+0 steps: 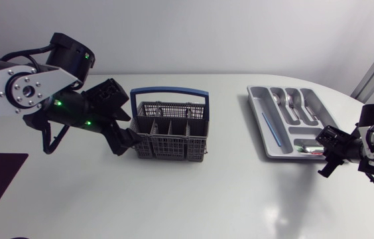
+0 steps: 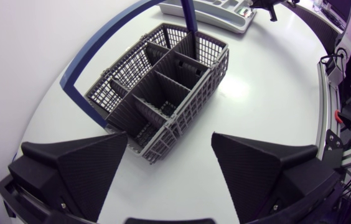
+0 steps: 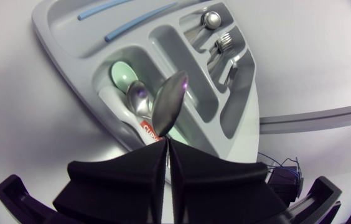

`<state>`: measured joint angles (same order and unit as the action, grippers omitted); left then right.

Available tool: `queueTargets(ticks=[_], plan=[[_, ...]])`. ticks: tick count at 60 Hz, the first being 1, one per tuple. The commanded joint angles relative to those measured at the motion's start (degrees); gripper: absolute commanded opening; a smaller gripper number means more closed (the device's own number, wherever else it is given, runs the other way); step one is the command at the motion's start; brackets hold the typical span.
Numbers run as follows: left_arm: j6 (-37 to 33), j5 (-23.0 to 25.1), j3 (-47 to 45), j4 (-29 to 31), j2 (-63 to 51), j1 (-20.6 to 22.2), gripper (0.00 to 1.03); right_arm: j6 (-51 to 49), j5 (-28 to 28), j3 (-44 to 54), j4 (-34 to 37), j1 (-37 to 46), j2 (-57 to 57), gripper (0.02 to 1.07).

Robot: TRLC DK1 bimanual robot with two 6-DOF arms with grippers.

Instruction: Unload the cutlery basket into the drawer organizer.

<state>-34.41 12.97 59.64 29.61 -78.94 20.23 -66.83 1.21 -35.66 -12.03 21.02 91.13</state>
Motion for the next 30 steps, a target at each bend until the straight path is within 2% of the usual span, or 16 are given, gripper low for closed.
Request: queueTargets(ticks=[1,9,19,22,23,25,27,30], plan=[[1.2,-0.8,0.6,-0.3,-0.9,-0.9,0.98,-3.4,1.3,0.1,-3.3,1.2,3.2,0.08],[1.7,-1.5,0.5,-0.3,-0.8,-1.7,0.97,-5.6,3.6,0.2,-9.0,2.1,6.4,0.08],[2.2,-2.0,0.0,-0.4,-0.5,-2.4,0.97,-6.3,5.2,0.5,-9.9,1.9,7.6,0.12],[2.2,-2.0,-0.1,-0.4,-0.4,-3.2,0.97,-6.3,5.2,1.6,-9.9,1.6,5.8,0.27],[2.2,-2.0,-0.2,-0.4,-0.4,-3.4,0.97,-6.2,5.1,1.9,-9.9,1.6,4.9,0.36],[2.2,-2.0,-0.5,-0.4,-0.3,-4.5,0.97,-5.3,5.1,2.4,-9.5,1.6,2.3,0.62],[2.1,-2.0,-0.7,-0.5,-0.1,-5.3,0.97,-4.8,5.1,2.7,-9.2,1.6,0.5,0.75],[1.9,-2.0,-1.4,-0.7,0.4,-6.8,0.97,-4.5,5.0,2.9,-7.4,1.6,-3.2,0.82]])
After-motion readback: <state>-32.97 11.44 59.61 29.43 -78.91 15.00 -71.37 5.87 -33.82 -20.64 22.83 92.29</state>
